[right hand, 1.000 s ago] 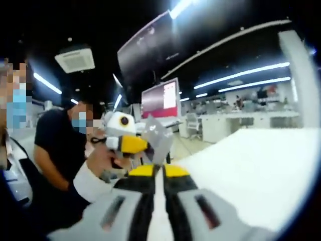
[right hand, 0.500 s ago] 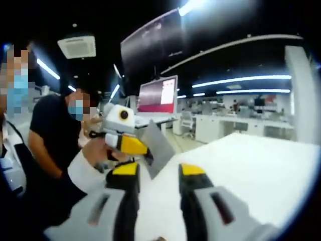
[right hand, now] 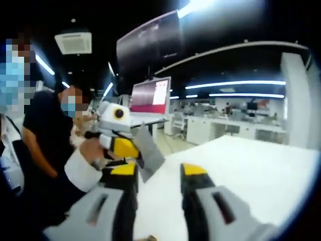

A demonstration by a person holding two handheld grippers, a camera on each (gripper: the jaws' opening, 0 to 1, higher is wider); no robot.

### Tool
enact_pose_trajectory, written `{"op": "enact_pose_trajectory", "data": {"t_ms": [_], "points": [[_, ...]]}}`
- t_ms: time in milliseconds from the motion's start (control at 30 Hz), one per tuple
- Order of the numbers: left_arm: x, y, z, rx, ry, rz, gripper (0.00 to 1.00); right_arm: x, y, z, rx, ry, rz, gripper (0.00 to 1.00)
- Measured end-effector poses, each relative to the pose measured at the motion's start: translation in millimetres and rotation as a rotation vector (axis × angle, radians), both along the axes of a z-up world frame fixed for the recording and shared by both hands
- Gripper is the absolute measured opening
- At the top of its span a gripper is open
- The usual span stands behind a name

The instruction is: Arrange the skincare products in the storage area until every visible bottle or jar stands upright without overlapping.

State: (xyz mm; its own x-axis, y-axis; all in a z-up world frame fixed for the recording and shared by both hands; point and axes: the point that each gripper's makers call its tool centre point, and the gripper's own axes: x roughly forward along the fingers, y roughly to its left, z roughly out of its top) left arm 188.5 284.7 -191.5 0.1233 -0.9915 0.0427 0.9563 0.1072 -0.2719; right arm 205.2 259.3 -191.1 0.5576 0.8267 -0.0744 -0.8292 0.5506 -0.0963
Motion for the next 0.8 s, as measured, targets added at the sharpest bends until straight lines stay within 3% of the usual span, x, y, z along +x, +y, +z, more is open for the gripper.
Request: {"op": "enact_pose_trajectory", "data": {"t_ms": [233, 400, 467, 700, 800], "points": [[9.3, -0.7, -8.6, 0.061, -0.015, -0.004, 0.01, 5.5, -10.3, 6.0, -0.037, -0.059, -0.033, 0.32], [2.0, -6.9, -13.9, 0.089, -0.018, -0.033, 0.01, -1.4, -6.8, 1.6, -0.098, -0.106, -0.014, 0.25], [-2.2, -9.9, -19.5, 0.134, -0.053, -0.037, 0.01, -4.8, -4.1, 0.5, -0.11, -0.134, -0.003, 0.21], [-8.6, -18.1, -18.4, 0.132, -0.056, -0.052, 0.01, -11.7, -0.1, -9.0, -0.158, -0.152, 0.023, 0.17], [-6.0, -19.5, -18.9, 0.134, -0.055, -0.04, 0.01, -12.8, -5.0, -10.9, -0.171, -0.155, 0.009, 0.09]]}}
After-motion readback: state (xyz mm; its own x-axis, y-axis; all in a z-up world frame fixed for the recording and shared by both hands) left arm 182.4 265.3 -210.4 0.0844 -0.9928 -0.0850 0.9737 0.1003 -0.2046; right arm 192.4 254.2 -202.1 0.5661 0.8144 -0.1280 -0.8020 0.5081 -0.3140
